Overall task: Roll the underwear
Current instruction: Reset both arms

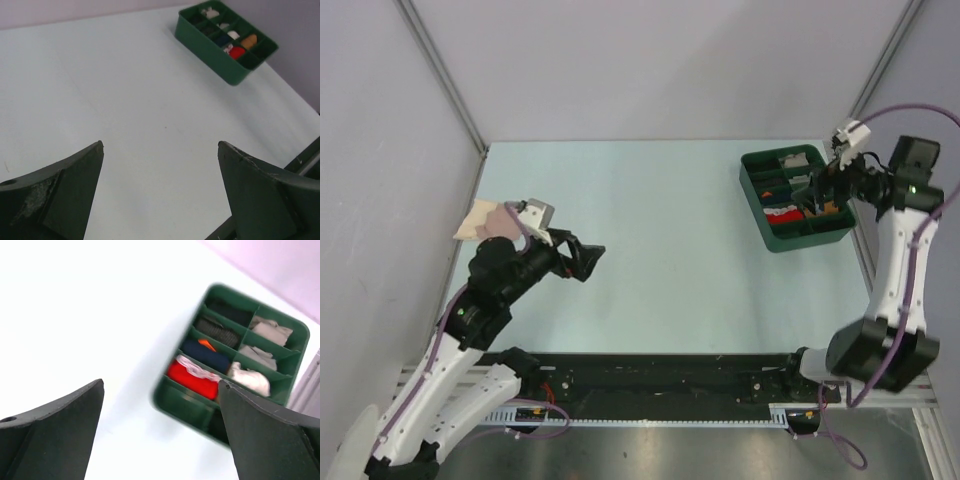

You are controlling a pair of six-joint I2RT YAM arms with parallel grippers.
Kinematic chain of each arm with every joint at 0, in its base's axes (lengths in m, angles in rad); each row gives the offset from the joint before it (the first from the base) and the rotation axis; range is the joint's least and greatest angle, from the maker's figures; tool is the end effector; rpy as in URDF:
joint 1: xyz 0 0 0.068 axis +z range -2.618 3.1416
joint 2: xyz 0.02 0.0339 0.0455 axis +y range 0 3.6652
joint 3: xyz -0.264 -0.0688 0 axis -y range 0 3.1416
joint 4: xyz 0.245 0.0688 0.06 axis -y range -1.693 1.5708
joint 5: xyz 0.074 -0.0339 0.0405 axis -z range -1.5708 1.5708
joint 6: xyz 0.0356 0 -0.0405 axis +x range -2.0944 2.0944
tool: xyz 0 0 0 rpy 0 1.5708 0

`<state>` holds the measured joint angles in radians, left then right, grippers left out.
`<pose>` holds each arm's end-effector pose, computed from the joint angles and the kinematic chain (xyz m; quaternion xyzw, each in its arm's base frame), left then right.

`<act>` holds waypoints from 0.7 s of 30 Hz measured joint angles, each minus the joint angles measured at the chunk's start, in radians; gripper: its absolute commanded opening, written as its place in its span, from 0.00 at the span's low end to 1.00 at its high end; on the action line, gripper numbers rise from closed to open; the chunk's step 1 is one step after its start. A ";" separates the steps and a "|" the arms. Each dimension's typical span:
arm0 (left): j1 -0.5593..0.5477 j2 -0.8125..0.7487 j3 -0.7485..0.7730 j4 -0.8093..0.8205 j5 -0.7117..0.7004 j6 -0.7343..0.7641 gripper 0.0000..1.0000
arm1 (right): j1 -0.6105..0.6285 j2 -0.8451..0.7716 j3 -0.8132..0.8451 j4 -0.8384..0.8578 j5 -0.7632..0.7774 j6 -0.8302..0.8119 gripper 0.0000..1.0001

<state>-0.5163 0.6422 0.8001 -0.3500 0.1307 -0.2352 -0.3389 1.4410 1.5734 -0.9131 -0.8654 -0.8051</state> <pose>0.1268 -0.0773 0.3485 0.1490 0.7566 -0.2798 0.5719 0.2823 -0.0708 0.3988 -0.3506 0.7780 0.1363 0.5033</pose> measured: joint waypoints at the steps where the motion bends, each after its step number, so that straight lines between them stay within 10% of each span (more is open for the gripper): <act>1: 0.003 -0.020 0.014 -0.017 -0.014 0.000 1.00 | -0.019 -0.090 -0.073 0.064 -0.032 0.082 1.00; 11: 0.008 -0.185 0.030 -0.135 -0.106 -0.005 1.00 | 0.092 -0.339 -0.259 0.291 0.174 0.657 1.00; 21: 0.008 -0.221 0.025 -0.190 -0.117 -0.020 1.00 | 0.088 -0.485 -0.264 0.345 0.358 0.832 1.00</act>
<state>-0.5083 0.4210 0.8249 -0.5396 0.0135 -0.2550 -0.2512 0.9562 1.3094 -0.5682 -0.5076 0.0273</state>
